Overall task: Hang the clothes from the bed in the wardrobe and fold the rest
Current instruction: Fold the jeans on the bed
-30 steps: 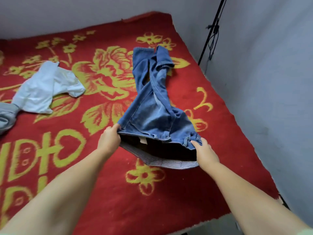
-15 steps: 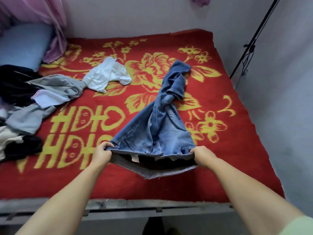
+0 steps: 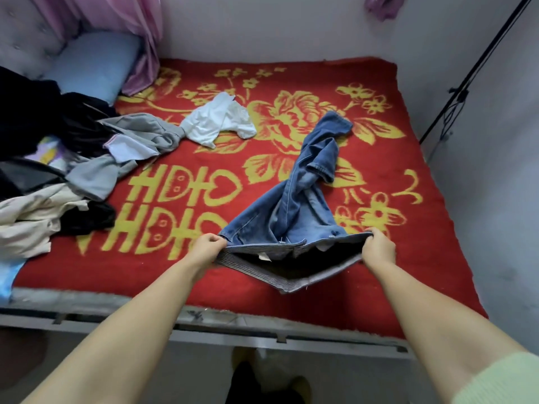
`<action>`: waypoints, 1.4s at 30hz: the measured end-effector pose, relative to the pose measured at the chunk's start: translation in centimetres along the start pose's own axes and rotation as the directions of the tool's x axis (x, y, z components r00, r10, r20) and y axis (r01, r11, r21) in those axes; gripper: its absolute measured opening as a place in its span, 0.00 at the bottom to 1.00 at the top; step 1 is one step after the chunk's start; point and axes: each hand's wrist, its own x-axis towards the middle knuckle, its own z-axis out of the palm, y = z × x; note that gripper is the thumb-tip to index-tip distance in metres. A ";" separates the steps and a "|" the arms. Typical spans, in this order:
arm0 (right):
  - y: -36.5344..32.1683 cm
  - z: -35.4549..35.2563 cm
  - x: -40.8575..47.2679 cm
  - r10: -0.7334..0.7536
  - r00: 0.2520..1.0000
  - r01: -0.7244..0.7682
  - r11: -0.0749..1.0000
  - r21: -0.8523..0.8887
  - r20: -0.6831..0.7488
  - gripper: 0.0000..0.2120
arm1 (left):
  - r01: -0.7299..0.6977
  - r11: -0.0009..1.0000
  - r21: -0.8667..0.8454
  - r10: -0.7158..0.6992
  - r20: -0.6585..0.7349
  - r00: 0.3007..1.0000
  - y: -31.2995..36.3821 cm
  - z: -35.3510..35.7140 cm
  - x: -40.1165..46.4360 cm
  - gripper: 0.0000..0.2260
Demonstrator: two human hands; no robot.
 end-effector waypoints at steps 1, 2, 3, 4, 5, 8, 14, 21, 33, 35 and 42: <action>-0.8 -0.1 0.2 -0.029 1.000 0.028 0.999 0.015 0.009 0.19 | -0.020 0.997 0.069 0.025 -0.075 0.997 0.3 0.0 0.5 0.07; -1.8 -0.4 0.3 -0.061 0.998 0.060 0.998 0.022 0.019 0.19 | -0.021 0.995 0.102 0.033 -0.114 0.993 0.8 0.0 0.9 0.08; -2.7 -0.6 0.4 -0.088 0.996 0.088 0.996 0.024 0.027 0.19 | -0.027 0.994 0.110 0.042 -0.136 0.990 1.3 0.0 1.2 0.09; -3.5 -0.9 0.4 -0.118 0.992 0.117 0.993 0.027 0.038 0.18 | -0.053 0.993 0.110 0.070 -0.158 0.985 1.8 -0.1 1.5 0.13; -4.3 -1.2 0.3 -0.158 0.986 0.156 0.987 0.037 0.054 0.18 | -0.078 0.992 0.103 0.096 -0.188 0.977 2.6 -0.3 1.6 0.19; -6.9 -2.4 -0.4 -0.295 0.949 0.288 0.955 0.069 0.114 0.18 | -0.163 0.986 -0.027 0.147 -0.307 0.940 4.9 -1.3 2.0 0.27; -15.2 -4.2 -2.3 -0.514 0.835 0.488 0.856 0.169 0.195 0.19 | -0.403 0.896 -0.185 0.358 -0.235 0.904 13.7 -2.0 1.8 0.11; -26.8 -6.0 -4.9 -0.625 0.749 0.524 0.762 0.382 0.220 0.29 | -0.716 0.681 -0.156 0.726 0.270 0.632 22.6 -3.3 -2.9 0.06; -39.8 -10.4 -6.6 -0.508 0.861 0.362 0.612 0.703 -0.001 0.04 | -0.904 0.066 0.423 0.971 0.181 0.155 30.4 -11.4 -5.5 0.36; -41.2 -11.3 -6.5 -0.523 0.852 0.360 0.574 0.735 -0.009 0.04 | -0.770 -0.047 0.636 0.948 0.272 0.166 31.1 -12.9 -6.0 0.36; -41.8 -10.9 -5.5 -0.560 0.814 0.270 0.603 0.751 0.157 0.02 | -0.399 0.035 0.916 0.714 0.256 0.651 31.8 -15.2 -2.5 0.20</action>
